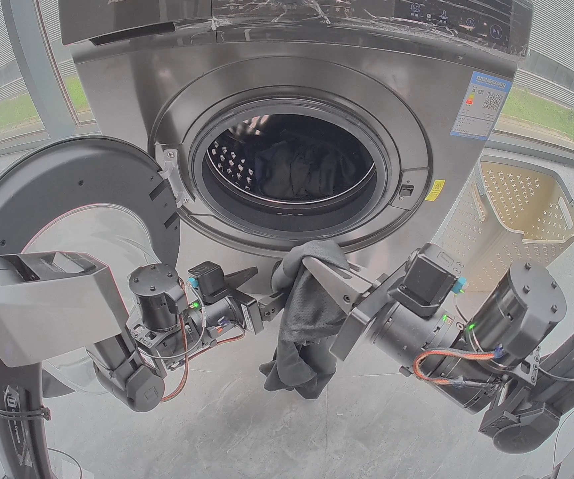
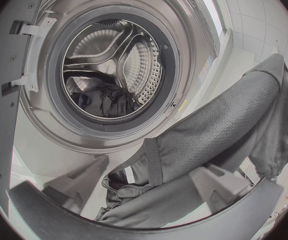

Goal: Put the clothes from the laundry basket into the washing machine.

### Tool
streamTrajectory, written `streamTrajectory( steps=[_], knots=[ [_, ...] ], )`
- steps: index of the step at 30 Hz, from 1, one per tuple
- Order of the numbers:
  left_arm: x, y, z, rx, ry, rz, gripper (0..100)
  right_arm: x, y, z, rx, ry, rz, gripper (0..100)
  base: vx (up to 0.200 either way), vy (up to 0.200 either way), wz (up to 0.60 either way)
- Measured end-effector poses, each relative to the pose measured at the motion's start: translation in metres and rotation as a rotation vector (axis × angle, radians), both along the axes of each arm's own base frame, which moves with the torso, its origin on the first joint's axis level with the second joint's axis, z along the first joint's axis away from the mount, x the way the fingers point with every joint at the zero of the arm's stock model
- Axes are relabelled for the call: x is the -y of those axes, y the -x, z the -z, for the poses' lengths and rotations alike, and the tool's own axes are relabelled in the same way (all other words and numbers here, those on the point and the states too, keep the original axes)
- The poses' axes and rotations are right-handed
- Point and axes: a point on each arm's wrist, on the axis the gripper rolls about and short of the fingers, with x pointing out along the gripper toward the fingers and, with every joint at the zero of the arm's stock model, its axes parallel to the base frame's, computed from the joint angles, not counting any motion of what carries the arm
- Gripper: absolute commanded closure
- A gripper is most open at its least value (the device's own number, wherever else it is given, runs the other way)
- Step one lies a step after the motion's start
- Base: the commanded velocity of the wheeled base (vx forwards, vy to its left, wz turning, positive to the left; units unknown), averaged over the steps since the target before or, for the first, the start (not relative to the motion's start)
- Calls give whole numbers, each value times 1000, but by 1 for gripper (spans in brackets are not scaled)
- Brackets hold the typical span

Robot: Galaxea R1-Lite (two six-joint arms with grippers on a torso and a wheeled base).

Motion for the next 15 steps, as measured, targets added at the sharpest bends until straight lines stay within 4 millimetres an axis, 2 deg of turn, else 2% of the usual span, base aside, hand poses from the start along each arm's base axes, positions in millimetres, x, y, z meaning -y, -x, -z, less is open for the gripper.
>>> streamTrajectory(
  steps=[10,15],
  knots=[
    [2,-3,1,9,1,13,100,-1,0,2,-3,5,0,100,0,0,0],
    [-3,-2,-6,21,7,1,100,2,-3,4,-8,11,14,100,0,0,0]
  ],
)
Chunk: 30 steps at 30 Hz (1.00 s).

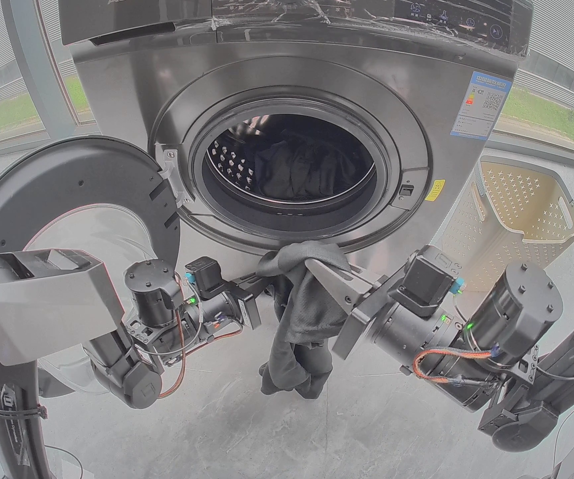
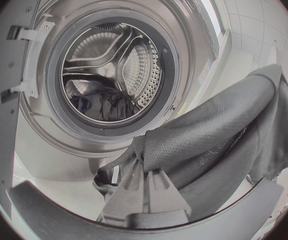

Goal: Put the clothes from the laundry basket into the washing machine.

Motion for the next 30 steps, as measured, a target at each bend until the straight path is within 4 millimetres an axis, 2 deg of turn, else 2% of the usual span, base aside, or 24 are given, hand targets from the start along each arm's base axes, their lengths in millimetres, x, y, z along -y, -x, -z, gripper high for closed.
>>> streamTrajectory(
  steps=[5,11,12,15,19,30],
  knots=[
    [-9,9,-19,31,14,-26,100,9,-13,4,-6,11,51,100,0,0,0],
    [-25,43,-43,41,18,-47,100,17,-36,7,2,24,113,100,0,0,0],
    [-26,50,-46,45,16,-47,100,17,-40,7,7,23,120,0,0,0,0],
    [-26,63,-56,86,1,-60,100,15,-49,8,17,21,132,0,0,0,0],
    [-26,70,-64,119,-3,-66,100,13,-53,12,13,28,133,0,0,0,0],
    [-25,74,-72,165,-10,-62,100,28,-37,44,-78,173,108,0,0,0,0]
  ],
)
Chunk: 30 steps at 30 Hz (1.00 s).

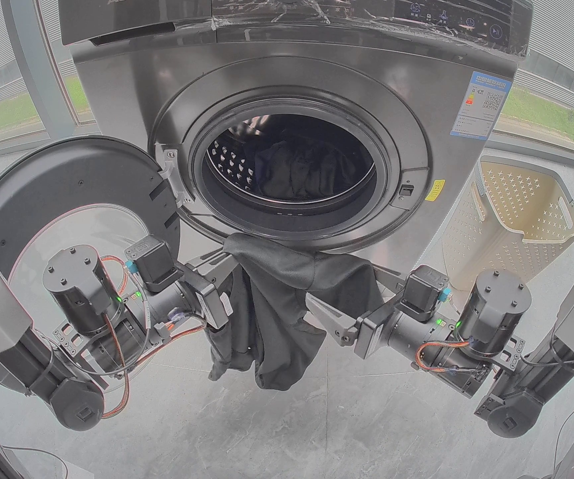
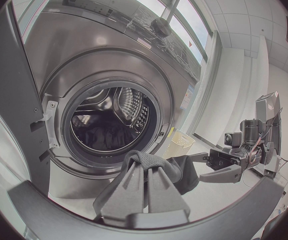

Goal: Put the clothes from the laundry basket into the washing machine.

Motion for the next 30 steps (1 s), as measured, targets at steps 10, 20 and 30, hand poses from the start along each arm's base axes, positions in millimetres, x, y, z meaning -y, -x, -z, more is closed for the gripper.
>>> streamTrajectory(
  steps=[10,20,30],
  knots=[
    [2,4,2,-6,-7,14,100,7,4,10,-38,36,0,0,0,0,0],
    [4,5,2,-6,-7,21,100,26,-8,18,-66,58,63,0,0,0,0],
    [4,4,0,0,-2,21,100,48,3,40,-157,127,84,0,0,0,0]
  ],
)
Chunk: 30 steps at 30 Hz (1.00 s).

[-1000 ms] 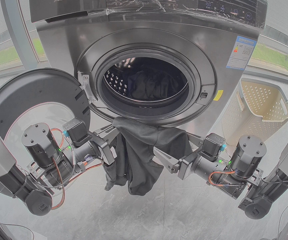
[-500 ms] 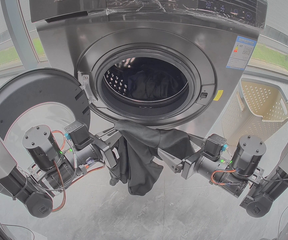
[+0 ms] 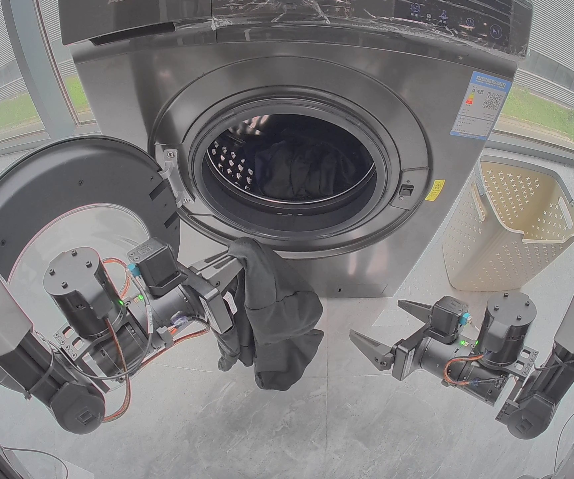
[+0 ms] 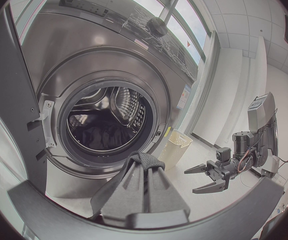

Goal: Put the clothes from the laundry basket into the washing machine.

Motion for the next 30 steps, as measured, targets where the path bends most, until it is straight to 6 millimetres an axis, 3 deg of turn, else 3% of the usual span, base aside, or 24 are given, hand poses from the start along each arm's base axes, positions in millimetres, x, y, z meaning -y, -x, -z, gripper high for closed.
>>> streamTrajectory(
  steps=[5,12,18,30],
  knots=[
    [0,0,0,-1,-1,1,100,-14,-6,-11,57,-31,-37,0,0,0,0],
    [0,0,1,-5,-4,1,100,-60,-2,-26,133,-89,-169,0,0,0,0],
    [1,0,3,-9,-6,2,100,-93,0,-26,151,-110,-241,0,0,0,0],
    [1,-1,3,-7,-5,0,100,-130,-31,-20,181,-121,-239,0,0,0,0]
  ],
)
